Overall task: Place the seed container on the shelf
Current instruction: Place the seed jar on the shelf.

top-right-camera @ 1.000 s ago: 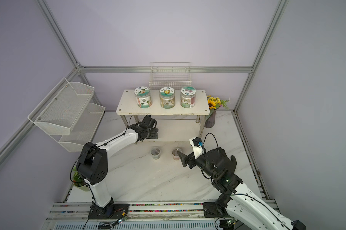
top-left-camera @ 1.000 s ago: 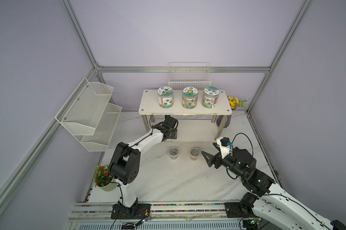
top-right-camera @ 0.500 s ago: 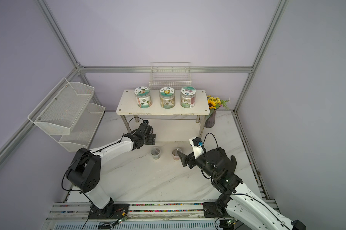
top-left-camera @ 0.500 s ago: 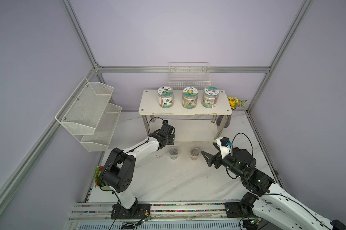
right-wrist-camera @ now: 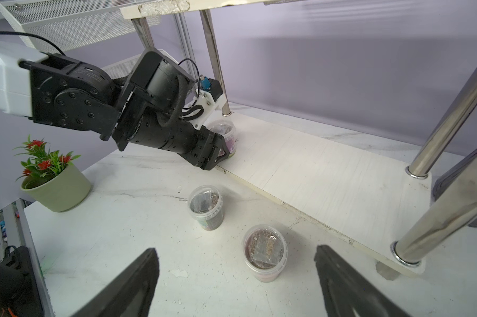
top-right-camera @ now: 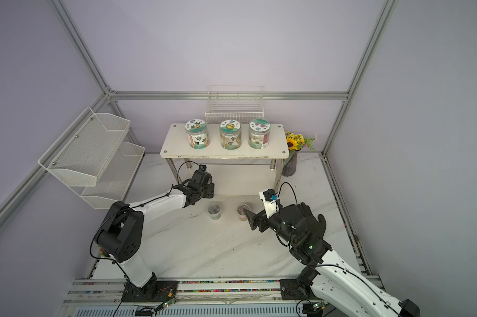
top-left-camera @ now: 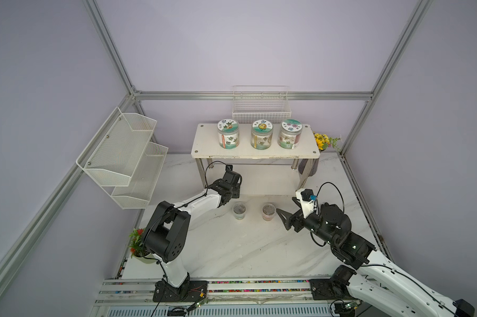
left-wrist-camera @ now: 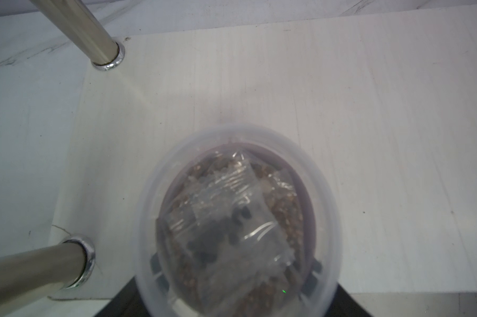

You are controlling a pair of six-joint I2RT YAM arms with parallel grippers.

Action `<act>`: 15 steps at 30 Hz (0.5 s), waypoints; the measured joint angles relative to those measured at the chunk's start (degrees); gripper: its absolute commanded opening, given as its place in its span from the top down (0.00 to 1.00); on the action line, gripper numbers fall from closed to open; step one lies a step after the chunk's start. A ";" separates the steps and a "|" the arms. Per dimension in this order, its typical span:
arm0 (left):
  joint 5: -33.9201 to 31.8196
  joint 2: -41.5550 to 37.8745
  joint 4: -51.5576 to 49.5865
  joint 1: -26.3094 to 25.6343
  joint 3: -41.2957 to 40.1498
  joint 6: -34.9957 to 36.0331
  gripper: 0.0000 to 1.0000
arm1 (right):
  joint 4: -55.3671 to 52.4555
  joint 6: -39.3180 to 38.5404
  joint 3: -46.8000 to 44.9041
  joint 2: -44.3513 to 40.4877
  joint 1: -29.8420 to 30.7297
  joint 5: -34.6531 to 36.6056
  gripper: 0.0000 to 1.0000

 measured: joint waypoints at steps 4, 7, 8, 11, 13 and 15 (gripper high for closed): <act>-0.42 0.11 0.50 0.00 0.02 -0.02 0.38 | 0.09 -0.11 0.00 0.39 0.00 -0.02 0.08; -0.68 0.11 1.09 0.00 0.02 0.02 0.40 | 0.28 -0.24 0.00 0.66 0.00 -0.09 0.08; -0.76 0.11 1.16 0.00 0.11 0.00 0.40 | 0.31 -0.22 0.00 0.70 0.00 -0.09 0.08; -0.94 0.31 1.38 0.00 0.50 0.02 0.42 | 0.37 -0.24 0.00 0.81 0.00 -0.11 0.08; -1.07 0.81 1.38 0.00 1.33 0.02 0.43 | 0.37 -0.24 0.00 0.92 0.00 -0.11 0.08; -1.14 1.33 1.46 0.02 2.14 0.04 0.43 | 0.37 -0.24 0.00 0.94 0.00 -0.11 0.08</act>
